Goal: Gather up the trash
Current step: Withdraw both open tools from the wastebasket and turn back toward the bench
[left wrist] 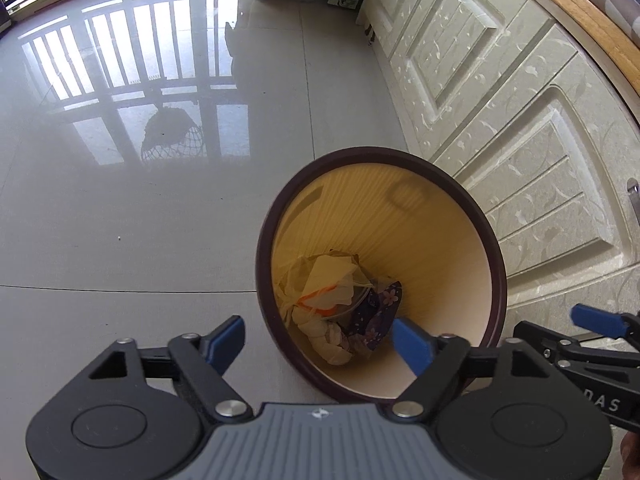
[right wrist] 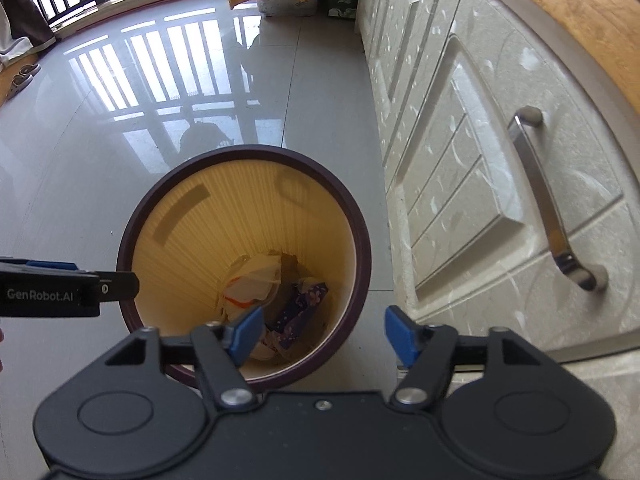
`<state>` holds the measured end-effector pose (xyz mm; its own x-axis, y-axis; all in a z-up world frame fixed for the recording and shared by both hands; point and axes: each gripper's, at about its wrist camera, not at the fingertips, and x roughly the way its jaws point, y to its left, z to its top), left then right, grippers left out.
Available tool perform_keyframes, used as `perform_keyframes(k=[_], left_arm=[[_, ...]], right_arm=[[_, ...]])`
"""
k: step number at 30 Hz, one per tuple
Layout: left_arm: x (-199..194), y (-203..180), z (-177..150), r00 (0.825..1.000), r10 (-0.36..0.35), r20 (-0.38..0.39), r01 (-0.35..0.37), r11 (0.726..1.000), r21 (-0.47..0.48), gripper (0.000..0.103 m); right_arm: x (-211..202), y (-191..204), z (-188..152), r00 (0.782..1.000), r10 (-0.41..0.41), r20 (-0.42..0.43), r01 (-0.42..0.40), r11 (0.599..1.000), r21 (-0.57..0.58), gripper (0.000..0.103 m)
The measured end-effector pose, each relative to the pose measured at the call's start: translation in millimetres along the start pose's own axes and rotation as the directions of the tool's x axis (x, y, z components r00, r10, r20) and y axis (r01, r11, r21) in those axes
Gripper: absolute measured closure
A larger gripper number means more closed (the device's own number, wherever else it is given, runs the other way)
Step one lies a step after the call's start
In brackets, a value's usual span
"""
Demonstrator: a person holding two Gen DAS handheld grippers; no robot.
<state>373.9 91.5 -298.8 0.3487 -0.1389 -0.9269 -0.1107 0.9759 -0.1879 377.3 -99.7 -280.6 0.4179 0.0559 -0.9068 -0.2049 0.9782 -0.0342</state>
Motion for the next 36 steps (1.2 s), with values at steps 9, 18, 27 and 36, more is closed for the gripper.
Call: perform_keyframes(k=[9,18,27,36], left_arm=[[-17.9,3.6,-11.7,0.998,0.035,0.051,-0.035,0.999,0.003,0.000],[-36.3,3.0,-22.2,0.994,0.061,0.087,-0.063,0.998,0.026,0.000],[-65.5,-0.8,-35.4,0.986,0.063,0.155,-0.070,0.997,0.036,0.000],[-90.7,-0.1,-42.6,0.975,0.068,0.210,-0.080,0.995,0.050,0.000]], right_arm=[[-17.1,-4.4,-11.9,0.997,-0.042,0.065,0.041,0.999,0.018,0.000],[-35.3,-4.8,-19.7,0.992,-0.049,0.113,0.047,0.999,0.018,0.000],[-63.6,-2.8,-28.1,0.982,-0.058,0.178,0.060,0.998,-0.004,0.000],[-87.7,1.7,-29.1,0.972,-0.051,0.231,0.055,0.998,-0.010,0.000]])
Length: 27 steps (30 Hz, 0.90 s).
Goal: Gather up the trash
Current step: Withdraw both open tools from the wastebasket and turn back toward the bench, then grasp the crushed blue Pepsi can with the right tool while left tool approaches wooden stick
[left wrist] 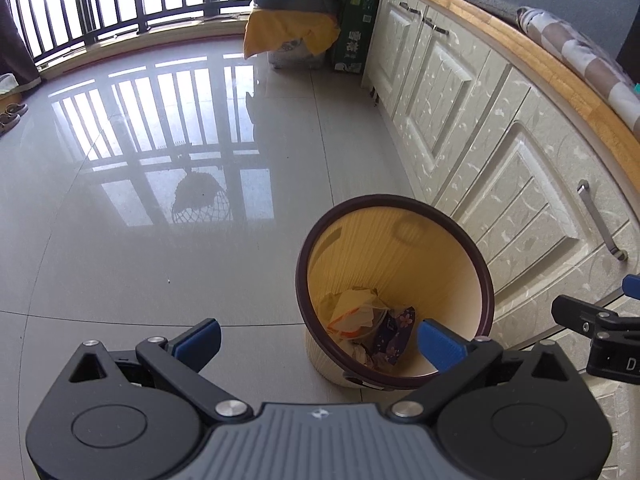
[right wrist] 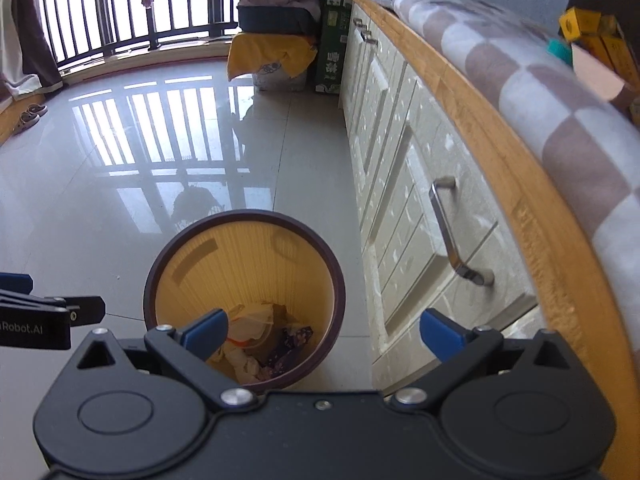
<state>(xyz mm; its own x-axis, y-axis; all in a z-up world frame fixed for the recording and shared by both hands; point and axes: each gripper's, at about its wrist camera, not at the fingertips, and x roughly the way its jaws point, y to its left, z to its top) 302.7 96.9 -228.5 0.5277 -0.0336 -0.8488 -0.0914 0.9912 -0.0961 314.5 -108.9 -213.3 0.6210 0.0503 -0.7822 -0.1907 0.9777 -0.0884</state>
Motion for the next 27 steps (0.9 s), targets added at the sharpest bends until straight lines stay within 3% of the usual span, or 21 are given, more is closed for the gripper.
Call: perform_keyframes(k=[14,27], left_arm=[[-72.9,9.5,0.6,0.988,0.024,0.155,-0.017,0.999,-0.043,0.000],[-148.0,-18.7,-21.5,0.965,0.006,0.261,0.010,0.998,-0.057,0.000]], right_arm=[[-69.7,10.4,11.2,0.987,0.008,0.159,-0.006,1.000,-0.017,0.000],[-147.0,-12.6,-0.7,0.960,-0.019,0.281,0.013,1.000,0.022,0.000]])
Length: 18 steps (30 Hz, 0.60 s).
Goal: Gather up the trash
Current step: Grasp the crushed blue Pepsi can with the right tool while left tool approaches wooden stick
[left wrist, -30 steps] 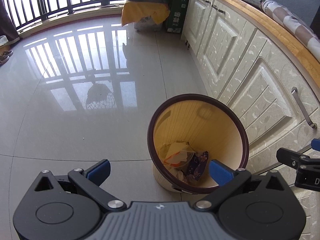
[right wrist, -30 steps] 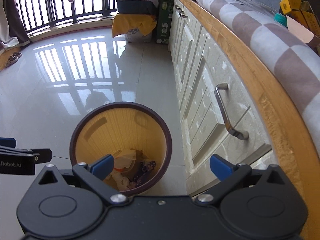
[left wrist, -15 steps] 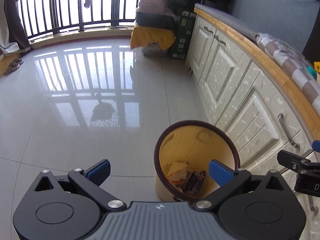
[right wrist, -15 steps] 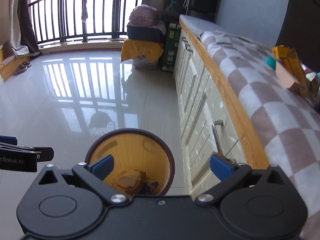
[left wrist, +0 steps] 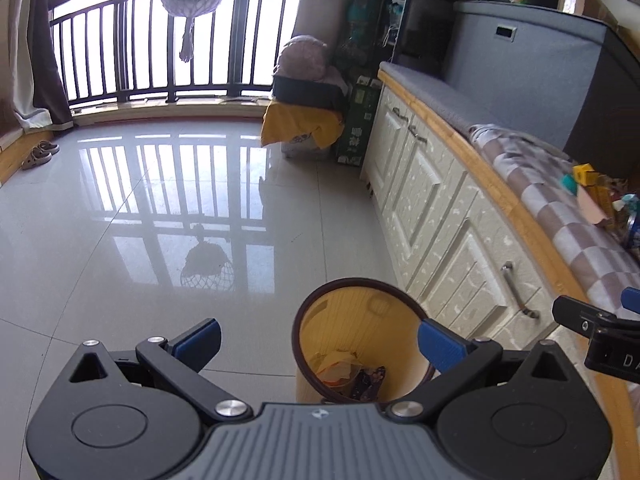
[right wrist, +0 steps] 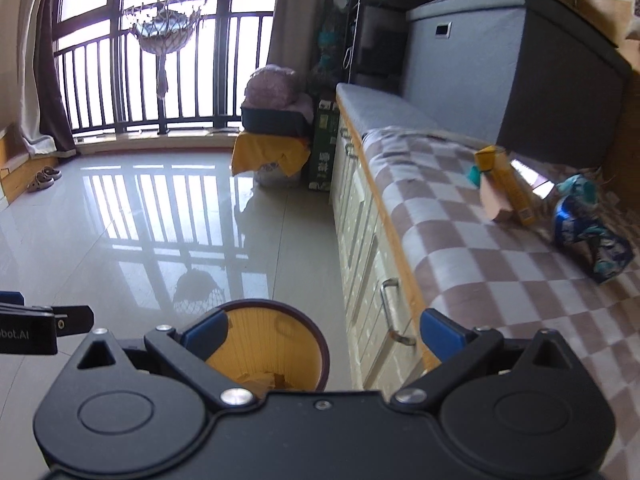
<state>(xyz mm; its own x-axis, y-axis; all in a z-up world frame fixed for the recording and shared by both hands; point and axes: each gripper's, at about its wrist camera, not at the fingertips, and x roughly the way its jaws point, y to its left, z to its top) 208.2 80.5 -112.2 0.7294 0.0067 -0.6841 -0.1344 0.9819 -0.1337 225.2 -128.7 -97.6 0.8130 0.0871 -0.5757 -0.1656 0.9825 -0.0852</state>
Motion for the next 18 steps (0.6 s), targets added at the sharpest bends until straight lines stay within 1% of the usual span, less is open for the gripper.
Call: perform_keyframes(k=[4,8,13,18], left_arm=[[-21.4,-19.9,4.2,0.998,-0.030,0.048,0.030,1.000,0.009,0.000],[-37.6,-40.8,8.3,0.992,-0.086,0.090,0.086,0.996,0.004,0.000],[-50.0,-74.7,12.2,0.981,-0.141,0.130,0.138,0.990,0.029,0.000],[-50.4,-115.6,17.0,0.970,-0.196,0.143,0.184,0.979,0.090,0.000]], right_arm=[[-32.3,-15.9,7.7,0.997,-0.014,0.070,0.013,1.000,0.024,0.000],[-57.8,-43.4,15.9,0.989,-0.047,0.138,0.040,0.998,0.049,0.000],[-80.2,-85.7,22.1,0.973,-0.110,0.202,0.096,0.992,0.077,0.000],[-90.3,-130.3,24.1,0.954,-0.180,0.241,0.165,0.983,0.080,0.000]])
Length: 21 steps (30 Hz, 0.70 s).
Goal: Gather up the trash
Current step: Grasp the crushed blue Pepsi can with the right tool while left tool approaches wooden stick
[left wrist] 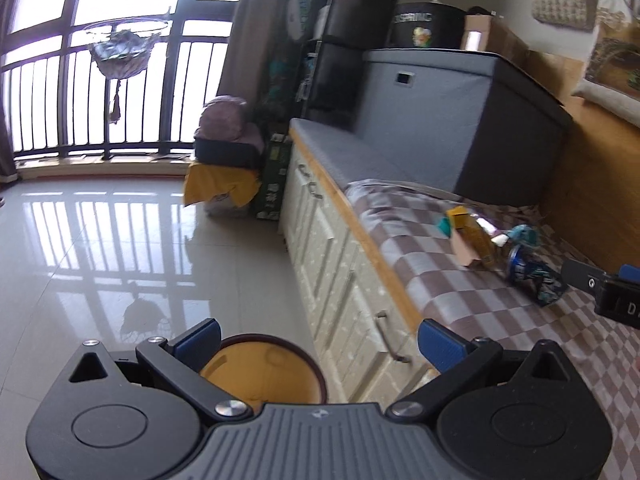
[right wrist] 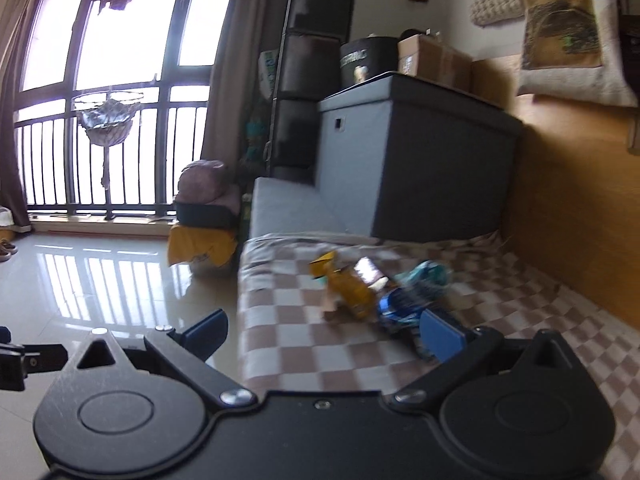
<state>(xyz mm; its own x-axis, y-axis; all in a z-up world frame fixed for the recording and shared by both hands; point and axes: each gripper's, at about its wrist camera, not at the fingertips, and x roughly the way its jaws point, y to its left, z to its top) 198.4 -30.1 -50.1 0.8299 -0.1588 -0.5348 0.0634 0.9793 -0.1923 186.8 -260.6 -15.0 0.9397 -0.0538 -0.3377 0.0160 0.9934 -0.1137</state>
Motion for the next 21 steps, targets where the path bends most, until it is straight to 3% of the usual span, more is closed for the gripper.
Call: perform_keyframes(k=[10,17,19,21], left_arm=[[38.8,-79.5,15.2,0.994,-0.108,0.017,0.105,0.984,0.146,0.000],[92.4,-122.2,36.8,0.985,-0.174,0.021,0.165,0.961,0.223,0.000],[109.9,-129.6,42.5,0.982,-0.186,0.016,0.177,0.956,0.234,0.000],[125.8,-135.9,46.9,0.981,-0.194,0.011,0.186,0.954,0.237,0.000]], right_arm=[[44.3,-66.5,-7.0,0.985,-0.172,0.004,0.172,0.985,0.019,0.000],[94.4,-63.0,-24.0,0.982,-0.186,-0.043,0.179,0.975,-0.134,0.001],[108.9,-56.9,-28.1,0.977,-0.206,-0.046,0.193,0.959,-0.210,0.010],[124.2,-48.9,-32.6,0.972,-0.232,-0.046,0.209,0.932,-0.296,0.011]])
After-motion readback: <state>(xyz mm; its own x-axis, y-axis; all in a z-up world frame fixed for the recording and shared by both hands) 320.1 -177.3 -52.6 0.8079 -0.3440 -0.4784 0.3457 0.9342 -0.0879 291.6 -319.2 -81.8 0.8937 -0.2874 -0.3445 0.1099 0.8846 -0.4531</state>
